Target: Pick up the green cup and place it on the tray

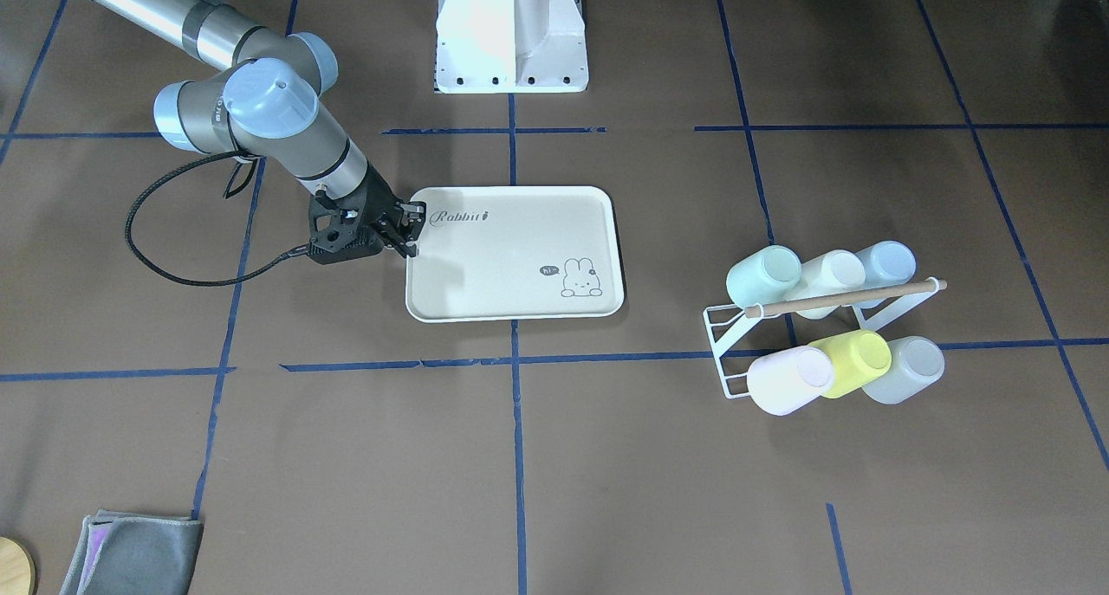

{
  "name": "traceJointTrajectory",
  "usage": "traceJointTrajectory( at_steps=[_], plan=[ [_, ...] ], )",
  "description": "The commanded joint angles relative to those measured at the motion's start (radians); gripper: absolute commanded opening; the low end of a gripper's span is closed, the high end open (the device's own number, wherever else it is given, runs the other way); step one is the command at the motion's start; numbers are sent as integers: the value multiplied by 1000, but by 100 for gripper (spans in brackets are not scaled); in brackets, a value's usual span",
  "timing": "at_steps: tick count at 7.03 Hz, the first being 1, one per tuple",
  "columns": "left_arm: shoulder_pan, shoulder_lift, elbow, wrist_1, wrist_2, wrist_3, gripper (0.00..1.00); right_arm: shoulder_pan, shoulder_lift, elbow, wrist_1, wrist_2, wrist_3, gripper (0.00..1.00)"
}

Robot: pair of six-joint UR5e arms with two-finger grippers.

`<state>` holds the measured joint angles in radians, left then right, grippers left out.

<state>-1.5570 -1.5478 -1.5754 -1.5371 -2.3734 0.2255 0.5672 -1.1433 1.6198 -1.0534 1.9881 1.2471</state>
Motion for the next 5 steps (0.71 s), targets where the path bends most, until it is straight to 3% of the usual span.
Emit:
traceJointTrajectory(
  at_steps=[1, 5],
  plan=[
    [0, 0, 0, 0, 0, 0, 100, -26, -3, 0, 0, -26, 0, 0],
    [0, 0, 2, 0, -1, 0, 100, -27, -13, 2, 0, -26, 0, 0]
  ],
)
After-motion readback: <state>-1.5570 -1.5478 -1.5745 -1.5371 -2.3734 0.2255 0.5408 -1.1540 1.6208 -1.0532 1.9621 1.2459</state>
